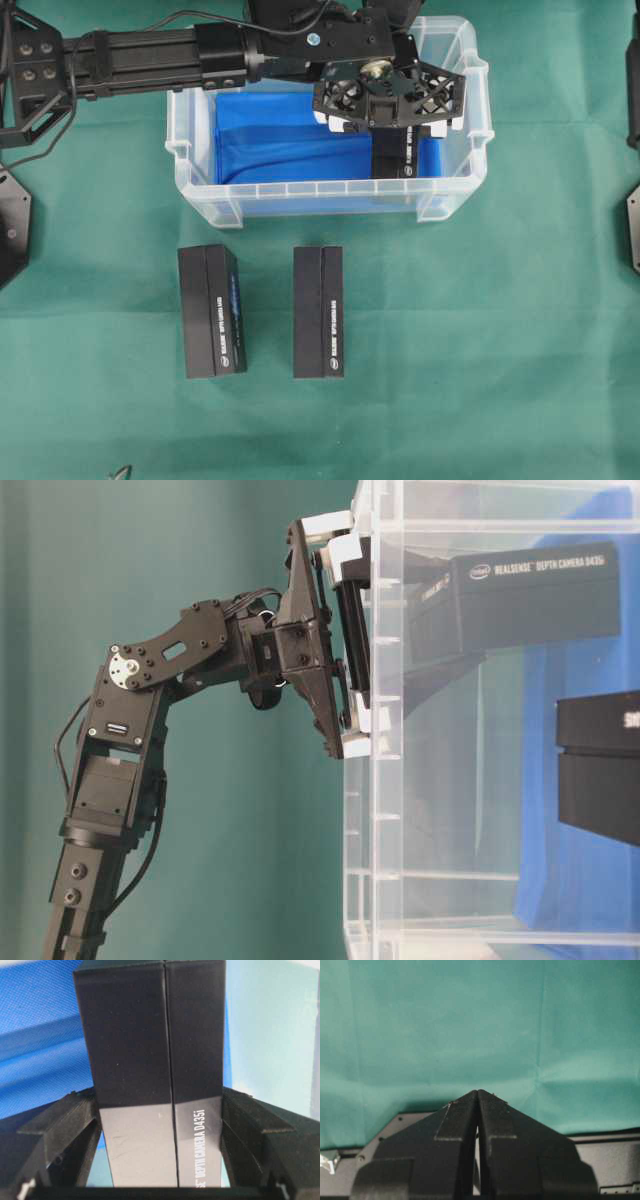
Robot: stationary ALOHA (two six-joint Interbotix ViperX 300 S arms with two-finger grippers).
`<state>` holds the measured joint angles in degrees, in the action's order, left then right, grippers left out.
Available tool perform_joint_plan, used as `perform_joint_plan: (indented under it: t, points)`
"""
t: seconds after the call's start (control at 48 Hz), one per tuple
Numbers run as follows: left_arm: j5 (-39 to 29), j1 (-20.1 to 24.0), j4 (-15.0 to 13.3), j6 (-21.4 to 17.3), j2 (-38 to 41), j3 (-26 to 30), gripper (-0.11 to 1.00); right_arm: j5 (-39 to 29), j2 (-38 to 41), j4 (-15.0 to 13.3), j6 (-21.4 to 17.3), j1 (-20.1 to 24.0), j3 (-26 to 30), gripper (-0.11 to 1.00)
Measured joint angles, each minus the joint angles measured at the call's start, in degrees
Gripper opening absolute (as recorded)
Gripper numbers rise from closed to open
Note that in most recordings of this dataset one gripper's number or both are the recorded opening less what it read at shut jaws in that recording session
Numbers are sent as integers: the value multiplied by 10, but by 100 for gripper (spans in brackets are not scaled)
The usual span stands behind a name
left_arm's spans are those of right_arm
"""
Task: Take the box out of the case with the left arm.
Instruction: 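Lower the left gripper around the right box and close on it, then lift the right box up out of the case with the left gripper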
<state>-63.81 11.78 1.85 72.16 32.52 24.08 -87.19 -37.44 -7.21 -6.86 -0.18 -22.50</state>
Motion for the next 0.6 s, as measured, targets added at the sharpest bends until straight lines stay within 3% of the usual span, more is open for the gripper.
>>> perform_joint_plan:
  t: [0.333, 0.604]
  points:
    - [-9, -1, -1, 0, -11, 0, 64, 1, 0, 0, 1, 1, 0, 0]
    - [-69, -2, -1, 0, -63, 31, 64, 1, -1, -1, 0, 1, 0, 0]
